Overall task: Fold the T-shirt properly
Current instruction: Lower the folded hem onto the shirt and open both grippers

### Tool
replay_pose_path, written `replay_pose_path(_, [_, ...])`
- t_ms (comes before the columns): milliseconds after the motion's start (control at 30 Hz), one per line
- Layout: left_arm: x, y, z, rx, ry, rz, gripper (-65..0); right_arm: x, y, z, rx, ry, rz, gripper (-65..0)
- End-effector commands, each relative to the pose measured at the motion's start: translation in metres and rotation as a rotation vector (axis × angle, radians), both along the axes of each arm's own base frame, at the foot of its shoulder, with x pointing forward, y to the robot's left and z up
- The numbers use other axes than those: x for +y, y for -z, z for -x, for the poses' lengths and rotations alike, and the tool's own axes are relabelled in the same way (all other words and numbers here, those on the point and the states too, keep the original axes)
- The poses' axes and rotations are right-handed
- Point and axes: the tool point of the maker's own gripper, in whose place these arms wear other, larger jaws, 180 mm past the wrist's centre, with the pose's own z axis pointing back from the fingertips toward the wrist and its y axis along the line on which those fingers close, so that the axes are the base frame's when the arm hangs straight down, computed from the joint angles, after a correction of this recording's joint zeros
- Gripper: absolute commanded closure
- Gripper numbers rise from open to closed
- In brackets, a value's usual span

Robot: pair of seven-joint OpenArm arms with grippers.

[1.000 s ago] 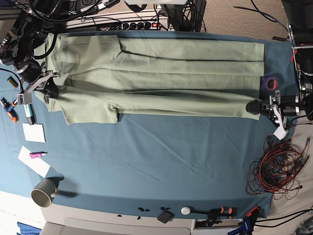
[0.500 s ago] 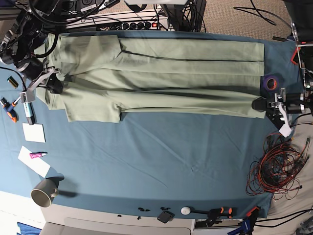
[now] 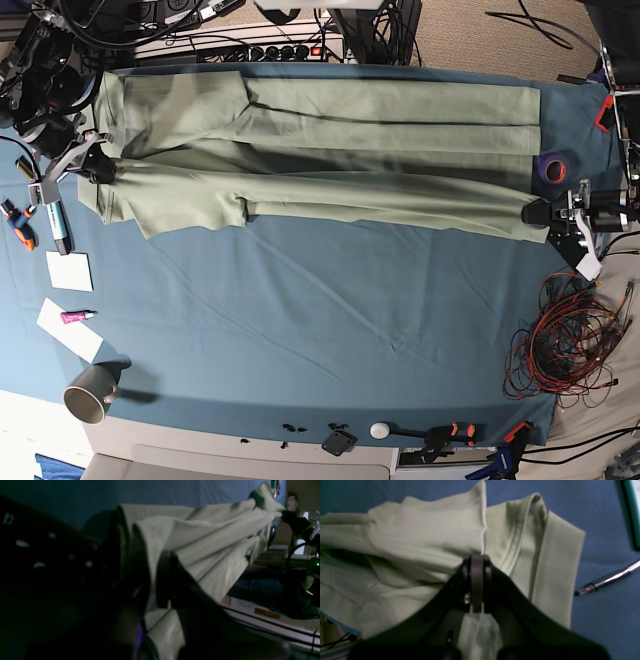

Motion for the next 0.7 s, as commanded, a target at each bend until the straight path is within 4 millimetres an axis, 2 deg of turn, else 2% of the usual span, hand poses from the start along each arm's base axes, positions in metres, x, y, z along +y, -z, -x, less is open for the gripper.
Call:
replay_pose_path(0, [0.010, -0.016, -0.010, -0.048, -0.006, -0.011, 0.0, -0.004, -0.015, -0.006, -0.041, -0.012, 0.012, 0.0])
replay_pose_path(367, [0.009, 0.011, 0.023, 0.040, -0.004, -0.012, 0.0, 0.002, -0.010, 0.002, 0.000, -0.032, -0.015, 0.0])
replay_pose_path(667, [0.009, 0.012, 0.024, 0.044, -0.004, -0.011, 0.0, 0.003, 0.003, 0.021, 0.055, -0.031, -0.019, 0.0])
